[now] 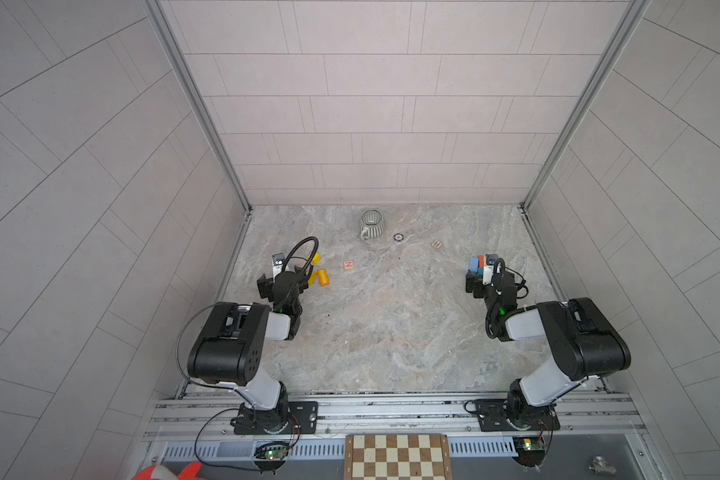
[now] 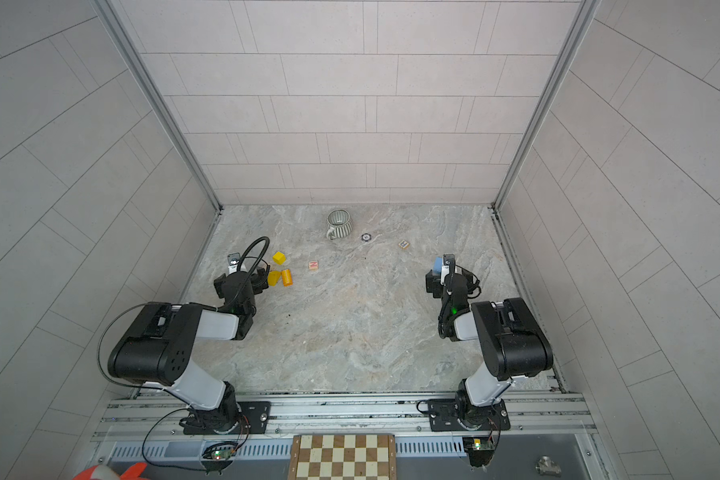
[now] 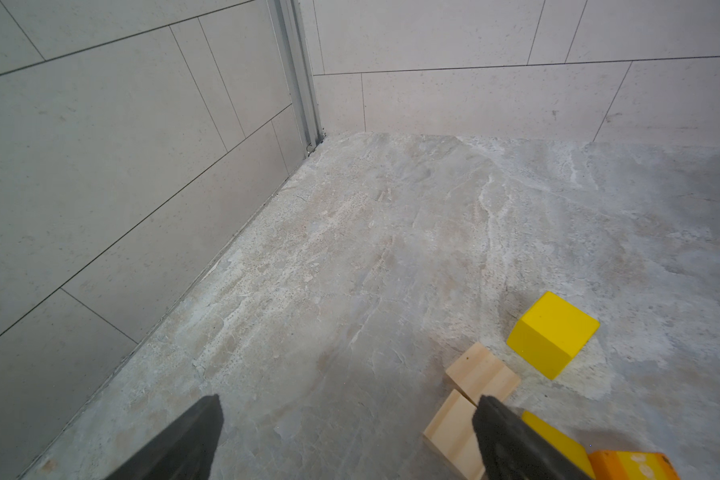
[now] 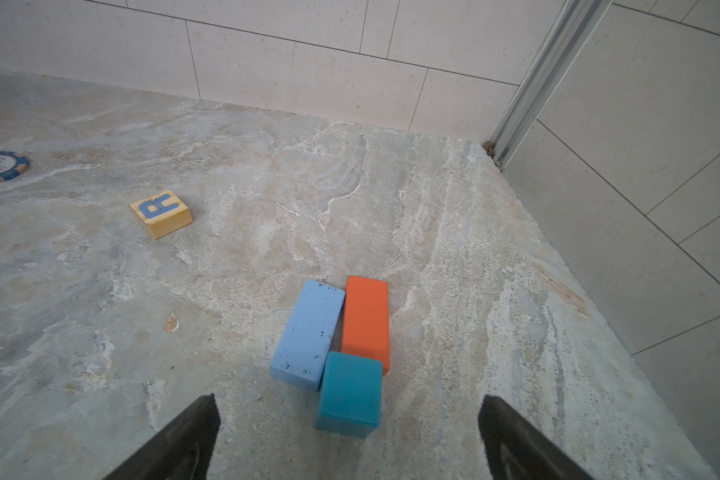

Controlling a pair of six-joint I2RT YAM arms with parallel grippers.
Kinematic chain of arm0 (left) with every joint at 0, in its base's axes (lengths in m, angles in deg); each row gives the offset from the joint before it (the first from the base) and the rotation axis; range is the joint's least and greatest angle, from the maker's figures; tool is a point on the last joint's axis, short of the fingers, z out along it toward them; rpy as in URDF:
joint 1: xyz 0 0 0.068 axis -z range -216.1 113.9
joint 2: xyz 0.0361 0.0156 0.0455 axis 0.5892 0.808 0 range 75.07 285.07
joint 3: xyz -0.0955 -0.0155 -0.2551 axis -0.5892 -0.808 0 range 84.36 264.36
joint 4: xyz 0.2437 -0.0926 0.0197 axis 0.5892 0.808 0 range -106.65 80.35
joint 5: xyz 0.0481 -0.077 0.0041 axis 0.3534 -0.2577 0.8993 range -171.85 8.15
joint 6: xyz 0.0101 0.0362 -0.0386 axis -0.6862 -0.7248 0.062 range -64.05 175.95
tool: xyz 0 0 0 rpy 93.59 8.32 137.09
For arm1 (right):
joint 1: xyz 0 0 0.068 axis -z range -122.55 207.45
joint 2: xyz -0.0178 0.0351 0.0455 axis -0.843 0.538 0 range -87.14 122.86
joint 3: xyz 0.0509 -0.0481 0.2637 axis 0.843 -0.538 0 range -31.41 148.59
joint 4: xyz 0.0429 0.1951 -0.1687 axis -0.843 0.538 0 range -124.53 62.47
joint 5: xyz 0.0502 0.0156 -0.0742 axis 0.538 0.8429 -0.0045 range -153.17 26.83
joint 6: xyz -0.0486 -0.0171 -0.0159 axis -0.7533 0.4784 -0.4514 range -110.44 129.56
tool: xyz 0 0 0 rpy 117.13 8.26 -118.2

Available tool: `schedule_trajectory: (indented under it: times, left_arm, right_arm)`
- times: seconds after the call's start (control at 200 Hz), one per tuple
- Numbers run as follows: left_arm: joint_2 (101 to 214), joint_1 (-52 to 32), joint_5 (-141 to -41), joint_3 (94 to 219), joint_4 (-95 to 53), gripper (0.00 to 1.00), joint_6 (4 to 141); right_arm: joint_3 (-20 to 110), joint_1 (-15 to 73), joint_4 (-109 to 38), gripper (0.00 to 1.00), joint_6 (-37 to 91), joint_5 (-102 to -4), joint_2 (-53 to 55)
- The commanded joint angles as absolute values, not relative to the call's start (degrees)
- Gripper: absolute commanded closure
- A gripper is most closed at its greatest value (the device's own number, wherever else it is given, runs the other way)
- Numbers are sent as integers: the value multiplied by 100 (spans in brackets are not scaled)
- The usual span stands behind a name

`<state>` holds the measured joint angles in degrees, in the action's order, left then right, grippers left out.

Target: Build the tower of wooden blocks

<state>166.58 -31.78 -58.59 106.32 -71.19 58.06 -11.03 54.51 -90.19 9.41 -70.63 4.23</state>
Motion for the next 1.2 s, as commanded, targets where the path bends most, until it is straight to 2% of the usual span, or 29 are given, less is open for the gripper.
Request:
schedule_trajectory:
  times: [0.0,0.39,0.515,0.605,0.711,0.906,1.006,1.191]
  left_arm:
    - [16619,-3147,-5803,10625,-7158,0,5877]
    - [16601,-3157,-5804,10635,-7115,0,5900]
    - [16522,-3117,-5703,10676,-7080,0,5854]
    - [16145,-3003,-5325,11100,-5997,0,5867]
    - [15639,-2933,-5052,11879,-4266,0,5963]
    - [14662,-2765,-5507,13013,-1786,0,6651]
    - [14260,-2578,-6098,13675,-462,0,6944]
    - [13880,-1990,-6202,14812,2083,0,7659]
  right_arm:
    - [-1063,5477,-9004,1,956,-7012,321]
    - [-1058,5627,-9001,1,1045,-6771,305]
    - [-1030,5587,-8399,1,1272,-7574,-321]
    - [-794,5583,-7465,1,1426,-8002,-1004]
    - [-455,5586,-6257,1,1735,-8028,-1800]
    - [827,5571,-3508,5,2731,-7656,-2716]
    - [1551,5555,-2234,7,3142,-7259,-2944]
    - [2968,4939,-261,9,3348,-6619,-2614]
